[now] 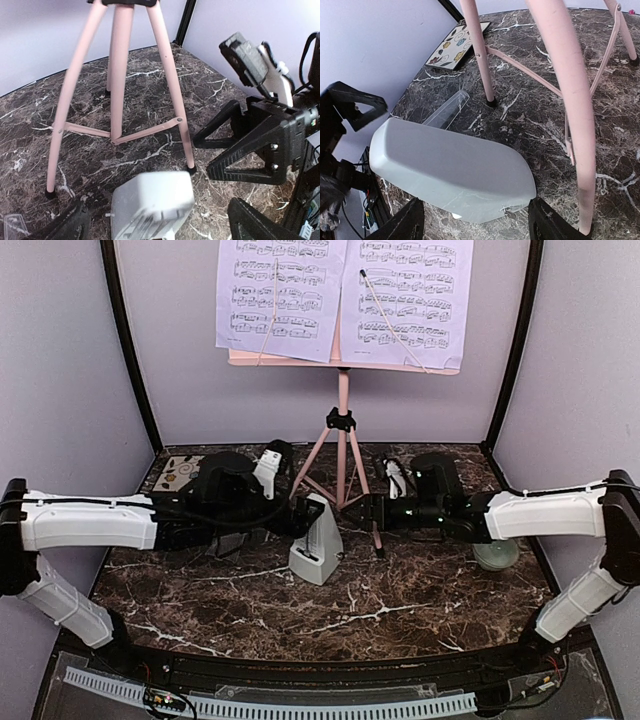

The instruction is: Set up the instrument practice props

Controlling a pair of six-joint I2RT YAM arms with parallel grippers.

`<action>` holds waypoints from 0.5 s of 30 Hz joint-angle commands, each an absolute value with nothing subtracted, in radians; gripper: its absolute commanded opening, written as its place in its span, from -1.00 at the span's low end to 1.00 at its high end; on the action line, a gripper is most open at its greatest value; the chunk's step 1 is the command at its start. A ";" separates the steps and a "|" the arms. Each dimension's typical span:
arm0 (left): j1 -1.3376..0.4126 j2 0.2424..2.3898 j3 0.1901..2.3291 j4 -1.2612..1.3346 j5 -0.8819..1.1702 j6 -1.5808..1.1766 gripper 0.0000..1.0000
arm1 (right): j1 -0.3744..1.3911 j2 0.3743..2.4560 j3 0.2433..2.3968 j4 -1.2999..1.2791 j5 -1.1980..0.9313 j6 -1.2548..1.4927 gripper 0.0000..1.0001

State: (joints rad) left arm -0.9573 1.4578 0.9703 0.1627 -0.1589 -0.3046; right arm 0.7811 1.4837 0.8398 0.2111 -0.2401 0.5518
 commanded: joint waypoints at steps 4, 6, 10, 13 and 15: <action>-0.866 1.237 0.777 0.099 -0.131 -0.363 0.68 | 0.834 1.529 0.882 0.166 -0.201 0.538 0.33; -0.859 1.228 0.745 0.100 -0.115 -0.345 0.59 | 0.840 1.545 0.898 0.158 -0.197 0.540 0.30; -0.857 1.284 0.740 0.130 -0.076 -0.337 0.50 | 0.848 1.563 0.923 0.158 -0.189 0.541 0.29; -0.857 1.338 0.774 0.169 -0.062 -0.341 0.46 | 0.851 1.572 0.943 0.152 -0.188 0.535 0.28; -0.857 1.366 0.796 0.190 -0.061 -0.339 0.44 | 0.853 1.577 0.956 0.144 -0.186 0.528 0.28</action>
